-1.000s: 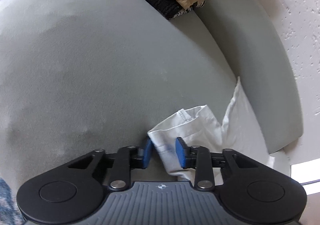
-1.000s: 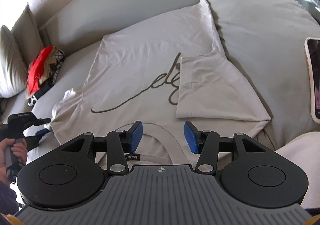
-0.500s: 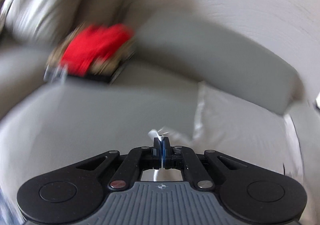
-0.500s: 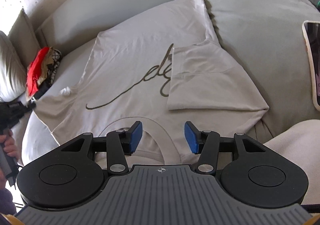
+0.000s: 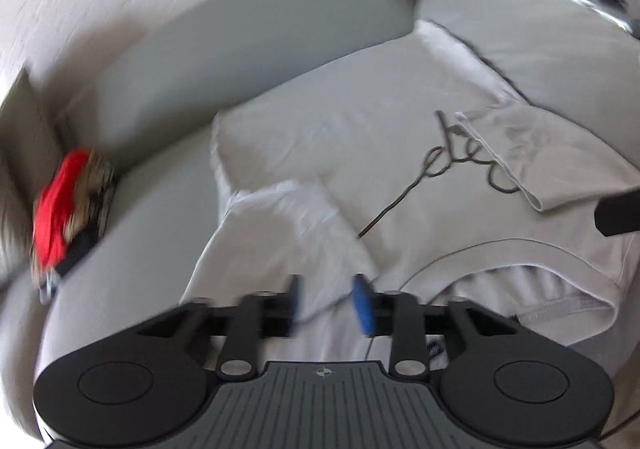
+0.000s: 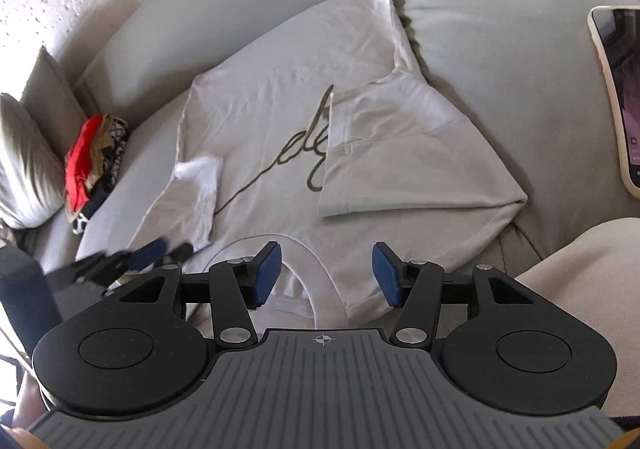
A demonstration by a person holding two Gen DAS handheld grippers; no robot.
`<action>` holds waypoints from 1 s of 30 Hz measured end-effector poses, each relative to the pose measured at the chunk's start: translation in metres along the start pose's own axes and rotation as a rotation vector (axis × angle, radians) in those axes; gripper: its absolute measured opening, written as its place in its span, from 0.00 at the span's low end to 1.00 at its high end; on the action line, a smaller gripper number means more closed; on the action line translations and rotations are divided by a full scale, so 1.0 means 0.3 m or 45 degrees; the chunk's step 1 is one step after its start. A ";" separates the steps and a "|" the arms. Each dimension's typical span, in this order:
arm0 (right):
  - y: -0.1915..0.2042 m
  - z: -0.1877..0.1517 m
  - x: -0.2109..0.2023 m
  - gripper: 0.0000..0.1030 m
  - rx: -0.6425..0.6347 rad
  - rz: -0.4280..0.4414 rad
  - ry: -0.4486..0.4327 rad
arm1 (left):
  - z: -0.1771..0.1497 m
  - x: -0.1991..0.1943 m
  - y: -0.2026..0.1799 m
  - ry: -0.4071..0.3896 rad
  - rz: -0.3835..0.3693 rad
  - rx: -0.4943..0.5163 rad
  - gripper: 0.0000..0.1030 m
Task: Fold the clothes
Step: 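Fold the held sleeve onto the shirt body with the left gripper, then open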
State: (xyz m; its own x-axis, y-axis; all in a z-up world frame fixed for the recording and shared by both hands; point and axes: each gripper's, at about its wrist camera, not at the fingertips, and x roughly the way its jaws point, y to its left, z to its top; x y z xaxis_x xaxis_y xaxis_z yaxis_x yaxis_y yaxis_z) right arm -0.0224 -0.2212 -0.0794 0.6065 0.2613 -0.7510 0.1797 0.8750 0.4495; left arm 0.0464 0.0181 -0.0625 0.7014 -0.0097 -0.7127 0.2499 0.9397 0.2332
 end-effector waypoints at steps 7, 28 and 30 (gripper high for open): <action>-0.008 -0.001 0.006 0.56 0.040 0.027 -0.014 | -0.086 -0.082 0.356 0.014 -0.092 -0.715 0.59; 0.006 -0.005 -0.012 0.56 0.005 0.032 0.004 | -0.176 0.105 0.411 0.172 -0.016 -0.785 0.02; 0.005 -0.003 -0.008 0.56 0.001 0.034 0.008 | -0.194 0.100 0.441 0.164 0.007 -0.862 0.03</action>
State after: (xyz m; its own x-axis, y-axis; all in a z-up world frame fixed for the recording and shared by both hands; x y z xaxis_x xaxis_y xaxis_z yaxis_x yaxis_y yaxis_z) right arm -0.0243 -0.2202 -0.0774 0.6063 0.2871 -0.7416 0.1641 0.8673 0.4700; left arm 0.0617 0.1619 -0.0916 0.6062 -0.0028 -0.7953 -0.2551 0.9465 -0.1978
